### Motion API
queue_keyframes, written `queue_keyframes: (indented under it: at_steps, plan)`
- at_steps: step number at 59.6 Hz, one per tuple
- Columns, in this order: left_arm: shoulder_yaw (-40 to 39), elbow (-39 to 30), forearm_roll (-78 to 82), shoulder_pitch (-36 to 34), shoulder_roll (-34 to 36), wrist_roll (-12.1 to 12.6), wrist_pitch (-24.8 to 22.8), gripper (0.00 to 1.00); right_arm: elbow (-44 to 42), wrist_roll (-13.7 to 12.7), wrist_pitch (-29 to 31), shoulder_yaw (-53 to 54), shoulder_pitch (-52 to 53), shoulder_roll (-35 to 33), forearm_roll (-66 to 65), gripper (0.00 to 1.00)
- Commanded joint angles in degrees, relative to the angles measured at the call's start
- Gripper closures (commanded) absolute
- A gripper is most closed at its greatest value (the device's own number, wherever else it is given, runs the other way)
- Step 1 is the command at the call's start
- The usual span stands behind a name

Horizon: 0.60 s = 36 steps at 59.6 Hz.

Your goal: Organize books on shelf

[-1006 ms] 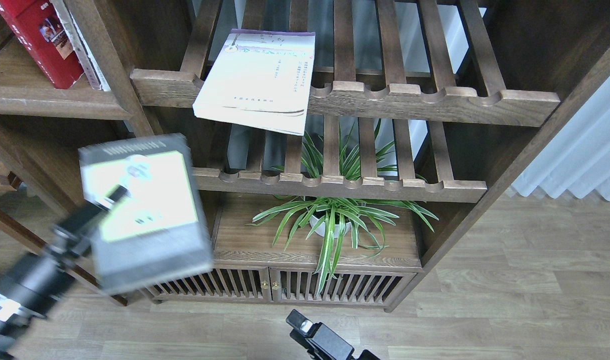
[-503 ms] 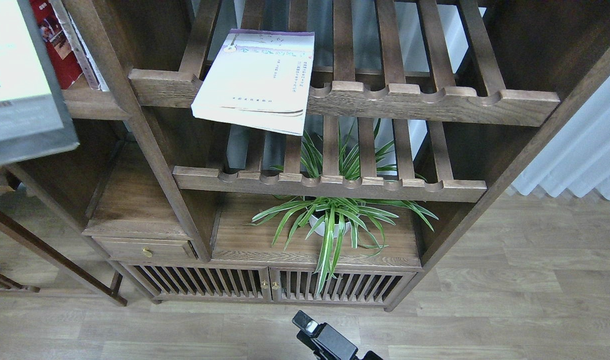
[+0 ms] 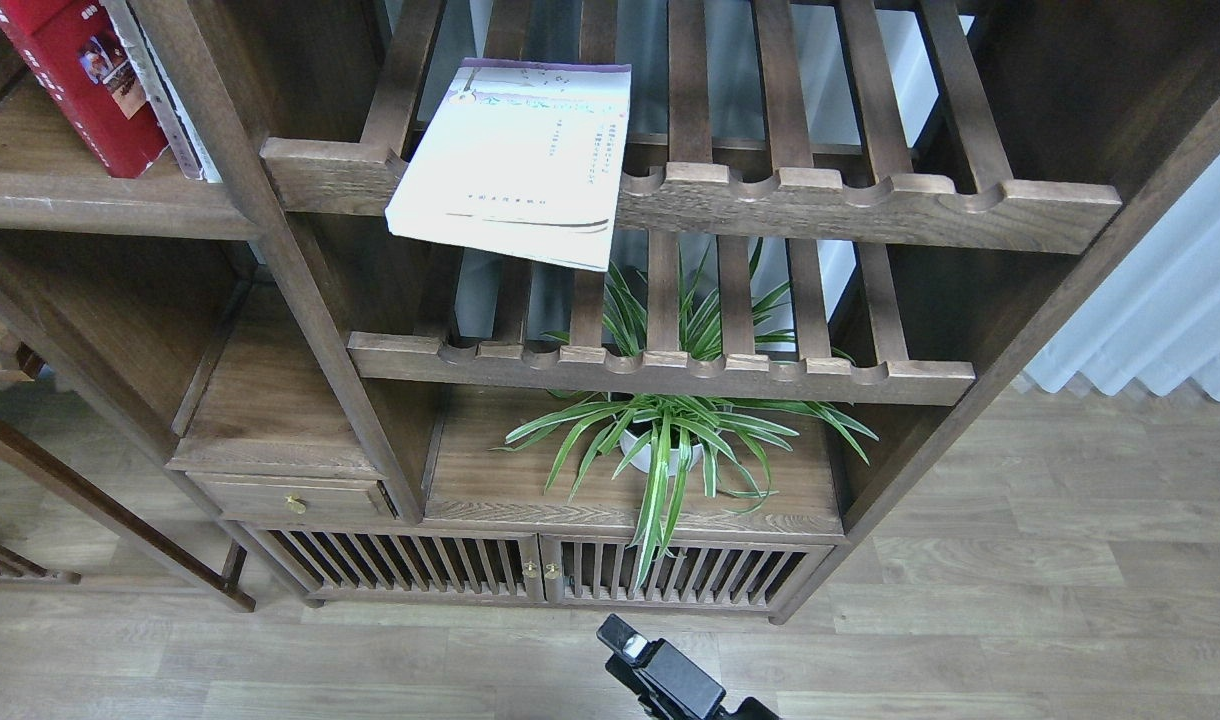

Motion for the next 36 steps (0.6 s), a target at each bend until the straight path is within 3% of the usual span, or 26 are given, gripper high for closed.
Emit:
queue_keyframes:
  at_steps: [1, 17, 36]
  plan:
    - [1.3, 2.1, 5.4, -4.9, -0.6, 0.0, 0.0, 0.93, 0.0, 0.0, 0.0, 0.0, 0.0, 0.0, 0.0, 0.01]
    - [14.8, 5.3, 11.3, -21.5, -2.8, 0.0, 0.0, 0.93, 0.0, 0.0, 0.0, 0.4, 0.0, 0.1, 0.0, 0.01]
    - [31.8, 17.4, 18.8, -45.8, -5.5, -0.1, 0.0, 0.93, 0.0, 0.0, 0.0, 0.5, 0.1, 0.1, 0.1, 0.01]
